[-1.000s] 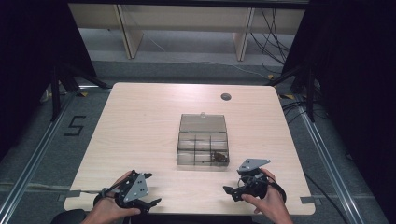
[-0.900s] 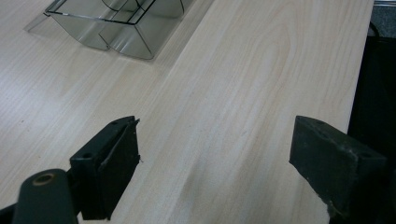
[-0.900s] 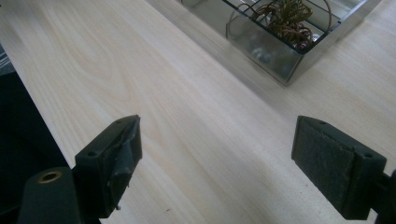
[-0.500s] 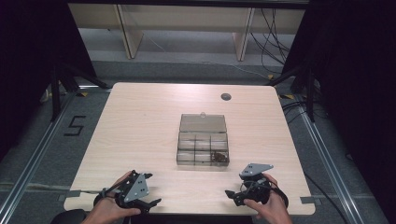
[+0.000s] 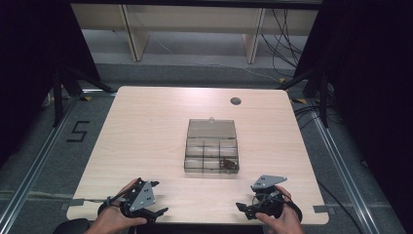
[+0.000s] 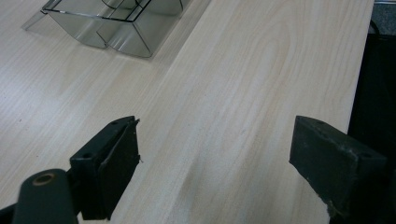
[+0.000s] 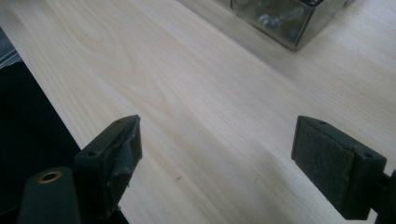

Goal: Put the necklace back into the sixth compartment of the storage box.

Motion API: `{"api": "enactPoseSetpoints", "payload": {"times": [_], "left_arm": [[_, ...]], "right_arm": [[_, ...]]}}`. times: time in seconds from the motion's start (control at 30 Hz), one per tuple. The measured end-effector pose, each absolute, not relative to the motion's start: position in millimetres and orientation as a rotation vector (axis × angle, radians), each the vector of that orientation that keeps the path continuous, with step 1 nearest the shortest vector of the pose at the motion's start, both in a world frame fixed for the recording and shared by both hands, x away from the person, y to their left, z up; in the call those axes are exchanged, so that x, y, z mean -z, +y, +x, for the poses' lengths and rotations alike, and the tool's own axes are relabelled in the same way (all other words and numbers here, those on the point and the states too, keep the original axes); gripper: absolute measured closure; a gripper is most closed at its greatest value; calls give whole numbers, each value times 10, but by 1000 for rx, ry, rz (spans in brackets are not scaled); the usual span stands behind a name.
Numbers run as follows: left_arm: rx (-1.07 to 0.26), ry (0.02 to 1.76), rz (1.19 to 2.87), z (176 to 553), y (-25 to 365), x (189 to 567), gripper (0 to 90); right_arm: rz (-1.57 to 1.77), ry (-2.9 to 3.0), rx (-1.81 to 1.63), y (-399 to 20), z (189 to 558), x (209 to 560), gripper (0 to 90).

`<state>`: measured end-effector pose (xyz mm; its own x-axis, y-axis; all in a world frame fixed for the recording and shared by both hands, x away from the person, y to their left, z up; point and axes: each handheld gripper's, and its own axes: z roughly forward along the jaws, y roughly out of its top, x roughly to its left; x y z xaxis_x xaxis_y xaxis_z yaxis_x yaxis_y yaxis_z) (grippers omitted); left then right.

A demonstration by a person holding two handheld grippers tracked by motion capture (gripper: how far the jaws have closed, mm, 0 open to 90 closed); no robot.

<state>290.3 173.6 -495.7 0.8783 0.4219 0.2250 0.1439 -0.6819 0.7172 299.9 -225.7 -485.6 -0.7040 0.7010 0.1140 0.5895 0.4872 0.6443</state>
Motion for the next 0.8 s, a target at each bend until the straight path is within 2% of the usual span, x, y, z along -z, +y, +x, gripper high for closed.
{"api": "enactPoseSetpoints", "payload": {"times": [0.8], "left_arm": [[-483, 412, 2296, 2896, 1732, 4957, 151]], "right_arm": [[1182, 2561, -986, -2315, 2921, 4917, 171]]}}
